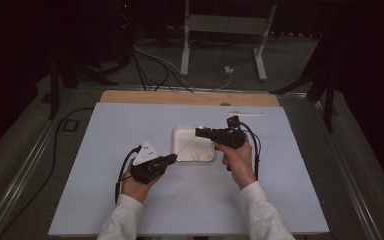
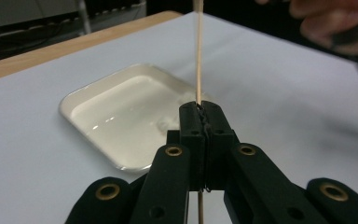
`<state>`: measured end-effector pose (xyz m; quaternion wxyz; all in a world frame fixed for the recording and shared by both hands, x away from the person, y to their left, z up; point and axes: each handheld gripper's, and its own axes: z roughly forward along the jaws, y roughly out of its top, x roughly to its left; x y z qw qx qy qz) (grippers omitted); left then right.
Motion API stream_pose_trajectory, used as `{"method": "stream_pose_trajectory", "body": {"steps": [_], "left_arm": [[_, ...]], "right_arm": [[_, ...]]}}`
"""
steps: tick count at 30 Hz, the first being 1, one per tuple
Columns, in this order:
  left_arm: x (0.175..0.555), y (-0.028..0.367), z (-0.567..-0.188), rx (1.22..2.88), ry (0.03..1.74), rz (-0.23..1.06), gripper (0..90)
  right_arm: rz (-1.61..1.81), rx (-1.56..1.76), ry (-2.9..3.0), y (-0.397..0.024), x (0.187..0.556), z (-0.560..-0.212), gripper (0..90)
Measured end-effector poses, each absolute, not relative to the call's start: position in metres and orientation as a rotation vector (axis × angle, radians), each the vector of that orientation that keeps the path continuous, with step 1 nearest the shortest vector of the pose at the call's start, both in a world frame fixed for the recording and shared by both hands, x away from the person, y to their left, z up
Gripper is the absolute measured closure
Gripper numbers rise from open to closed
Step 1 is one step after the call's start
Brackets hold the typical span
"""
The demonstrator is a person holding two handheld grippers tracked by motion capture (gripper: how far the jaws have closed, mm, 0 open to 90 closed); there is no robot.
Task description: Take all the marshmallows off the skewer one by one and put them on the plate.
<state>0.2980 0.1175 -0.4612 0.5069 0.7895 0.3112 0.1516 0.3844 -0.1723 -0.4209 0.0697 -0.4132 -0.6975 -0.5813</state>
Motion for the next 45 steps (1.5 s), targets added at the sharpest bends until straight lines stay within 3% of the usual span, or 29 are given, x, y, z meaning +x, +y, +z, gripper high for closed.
{"method": "stream_pose_trajectory", "body": {"steps": [16, 45], "left_arm": [[0.300, 0.124, -0.460, 1.857, 0.807, 0.387, 90.0], [0.301, 0.121, -0.462, 1.854, 0.832, 0.383, 90.0]], "right_arm": [[-1.671, -1.293, -2.306, -0.171, 0.383, -0.422, 74.9], [-1.278, -1.443, -2.651, -0.145, 0.391, -0.487, 70.3]]}}
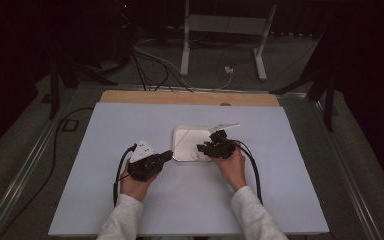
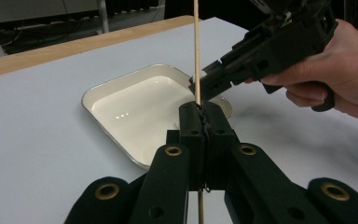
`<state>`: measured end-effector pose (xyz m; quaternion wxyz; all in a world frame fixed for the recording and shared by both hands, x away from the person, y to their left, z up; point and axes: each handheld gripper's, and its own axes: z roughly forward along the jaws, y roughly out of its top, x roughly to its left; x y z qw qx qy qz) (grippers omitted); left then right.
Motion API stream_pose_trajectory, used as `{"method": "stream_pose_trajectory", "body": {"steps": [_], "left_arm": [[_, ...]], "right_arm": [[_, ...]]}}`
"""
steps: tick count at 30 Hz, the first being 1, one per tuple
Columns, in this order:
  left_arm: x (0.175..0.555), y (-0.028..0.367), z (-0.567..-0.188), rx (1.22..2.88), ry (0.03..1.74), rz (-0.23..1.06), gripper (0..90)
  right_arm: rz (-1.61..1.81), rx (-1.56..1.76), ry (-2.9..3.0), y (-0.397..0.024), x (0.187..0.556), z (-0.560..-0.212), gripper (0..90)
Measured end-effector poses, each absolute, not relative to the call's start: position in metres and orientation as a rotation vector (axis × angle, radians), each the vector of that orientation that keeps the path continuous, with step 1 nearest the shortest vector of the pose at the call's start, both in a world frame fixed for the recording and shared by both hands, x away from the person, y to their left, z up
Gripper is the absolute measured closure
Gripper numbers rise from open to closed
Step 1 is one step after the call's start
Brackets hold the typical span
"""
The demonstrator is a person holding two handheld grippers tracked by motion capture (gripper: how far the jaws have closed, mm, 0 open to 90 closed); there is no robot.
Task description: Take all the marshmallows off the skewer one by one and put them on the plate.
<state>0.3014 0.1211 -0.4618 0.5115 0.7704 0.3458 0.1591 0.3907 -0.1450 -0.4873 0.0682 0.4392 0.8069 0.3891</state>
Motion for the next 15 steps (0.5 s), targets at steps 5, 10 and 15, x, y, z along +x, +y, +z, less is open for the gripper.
{"method": "stream_pose_trajectory", "body": {"steps": [5, 10, 15], "left_arm": [[0.302, 0.120, -0.462, 1.853, 0.837, 0.385, 90.0], [0.303, 0.118, -0.462, 1.843, 0.857, 0.389, 90.0], [0.307, 0.114, -0.459, 1.836, 0.866, 0.389, 90.0]], "right_arm": [[1.162, 1.342, 2.415, -0.146, 0.391, -0.491, 52.6], [1.204, 1.370, 2.391, -0.152, 0.388, -0.491, 40.4], [1.235, 1.376, 2.366, -0.163, 0.382, -0.486, 24.6]]}}
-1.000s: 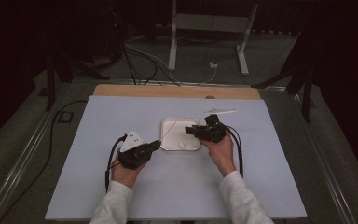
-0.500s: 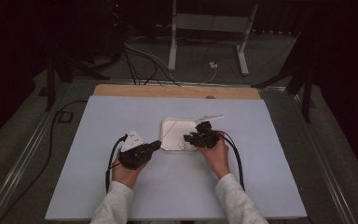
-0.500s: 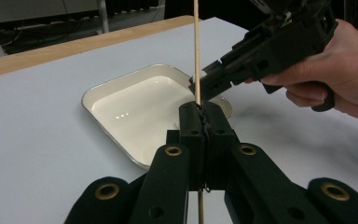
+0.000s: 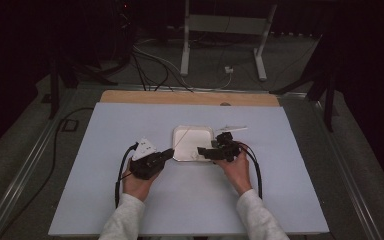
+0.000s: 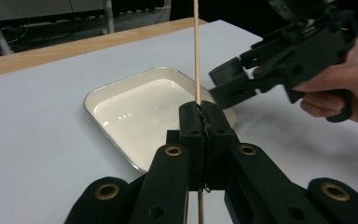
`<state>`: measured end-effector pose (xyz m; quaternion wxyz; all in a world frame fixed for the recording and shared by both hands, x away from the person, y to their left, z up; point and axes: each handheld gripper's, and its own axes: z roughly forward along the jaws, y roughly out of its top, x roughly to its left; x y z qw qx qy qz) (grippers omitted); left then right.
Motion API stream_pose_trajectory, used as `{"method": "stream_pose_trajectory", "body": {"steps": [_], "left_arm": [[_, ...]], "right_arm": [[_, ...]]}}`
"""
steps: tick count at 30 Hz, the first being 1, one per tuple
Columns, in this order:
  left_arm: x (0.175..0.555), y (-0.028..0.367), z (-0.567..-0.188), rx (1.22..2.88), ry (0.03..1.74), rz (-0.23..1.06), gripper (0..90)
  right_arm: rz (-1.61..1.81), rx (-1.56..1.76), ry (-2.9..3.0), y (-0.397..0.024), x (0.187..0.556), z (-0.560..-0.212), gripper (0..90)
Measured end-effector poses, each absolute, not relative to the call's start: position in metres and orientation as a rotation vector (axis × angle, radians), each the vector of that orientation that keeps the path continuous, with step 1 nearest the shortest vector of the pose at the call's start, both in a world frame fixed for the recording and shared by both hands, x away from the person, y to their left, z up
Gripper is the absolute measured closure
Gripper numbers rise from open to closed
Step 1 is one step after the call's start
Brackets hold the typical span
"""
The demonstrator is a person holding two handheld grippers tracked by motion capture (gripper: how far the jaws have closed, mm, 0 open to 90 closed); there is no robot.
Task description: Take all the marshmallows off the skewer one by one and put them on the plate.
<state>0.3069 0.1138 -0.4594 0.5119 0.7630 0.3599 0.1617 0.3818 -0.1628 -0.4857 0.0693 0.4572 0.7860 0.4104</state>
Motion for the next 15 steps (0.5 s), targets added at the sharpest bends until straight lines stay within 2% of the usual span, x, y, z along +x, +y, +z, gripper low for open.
{"method": "stream_pose_trajectory", "body": {"steps": [5, 15], "left_arm": [[0.314, 0.108, -0.456, 1.824, 0.876, 0.394, 90.0], [0.333, 0.100, -0.457, 1.765, 0.952, 0.401, 89.8]], "right_arm": [[1.321, 1.369, 2.348, -0.171, 0.373, -0.478, 15.7], [1.373, 1.272, 2.341, -0.179, 0.357, -0.464, 6.1]]}}
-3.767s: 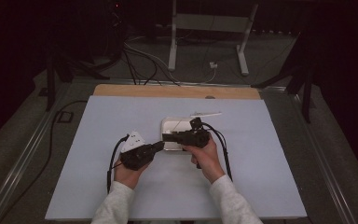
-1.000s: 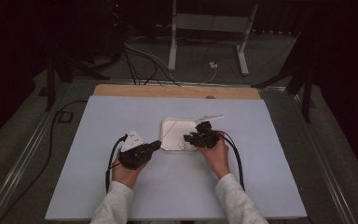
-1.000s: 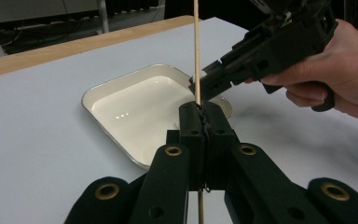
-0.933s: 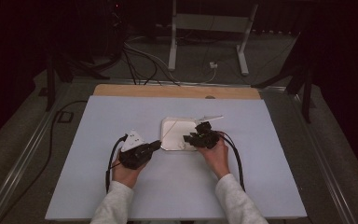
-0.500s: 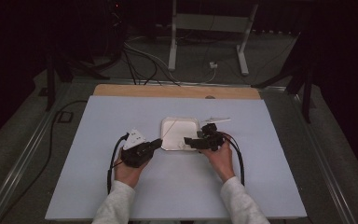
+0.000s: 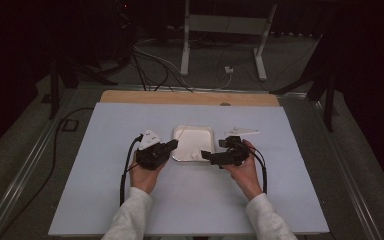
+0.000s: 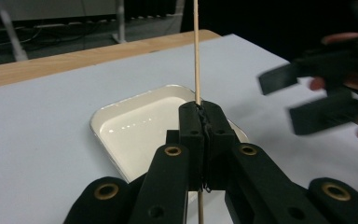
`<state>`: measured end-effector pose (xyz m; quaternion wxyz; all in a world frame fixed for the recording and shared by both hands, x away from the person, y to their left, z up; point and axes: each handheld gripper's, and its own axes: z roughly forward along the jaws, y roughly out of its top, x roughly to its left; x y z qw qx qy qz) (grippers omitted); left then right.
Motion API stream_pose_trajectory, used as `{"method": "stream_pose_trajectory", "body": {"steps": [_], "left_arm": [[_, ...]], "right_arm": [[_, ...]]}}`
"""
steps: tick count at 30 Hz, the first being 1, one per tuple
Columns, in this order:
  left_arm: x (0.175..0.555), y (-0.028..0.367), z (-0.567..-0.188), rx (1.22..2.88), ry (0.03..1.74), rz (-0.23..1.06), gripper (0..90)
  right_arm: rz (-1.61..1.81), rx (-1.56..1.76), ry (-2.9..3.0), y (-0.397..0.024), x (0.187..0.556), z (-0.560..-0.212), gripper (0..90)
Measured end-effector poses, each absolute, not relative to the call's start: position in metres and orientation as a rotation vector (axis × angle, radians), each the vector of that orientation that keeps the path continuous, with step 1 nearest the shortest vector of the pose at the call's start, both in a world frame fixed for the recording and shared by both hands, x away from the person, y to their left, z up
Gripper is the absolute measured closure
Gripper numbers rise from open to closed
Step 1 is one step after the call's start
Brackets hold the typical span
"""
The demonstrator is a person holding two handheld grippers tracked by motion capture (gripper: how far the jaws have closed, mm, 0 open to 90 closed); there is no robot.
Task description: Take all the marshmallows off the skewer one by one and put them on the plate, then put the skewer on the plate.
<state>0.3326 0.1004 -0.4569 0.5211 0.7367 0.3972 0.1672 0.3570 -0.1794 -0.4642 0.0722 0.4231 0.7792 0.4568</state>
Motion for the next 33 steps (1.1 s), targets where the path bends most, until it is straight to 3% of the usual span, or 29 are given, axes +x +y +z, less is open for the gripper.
{"method": "stream_pose_trajectory", "body": {"steps": [12, 33], "left_arm": [[0.348, 0.085, -0.469, 1.764, 1.032, 0.403, 89.8], [0.370, 0.067, -0.494, 1.785, 1.190, 0.442, 89.8]], "right_arm": [[1.377, 1.237, 2.271, -0.205, 0.344, -0.452, 3.5], [1.367, 1.241, 2.131, -0.267, 0.302, -0.460, 3.5]]}}
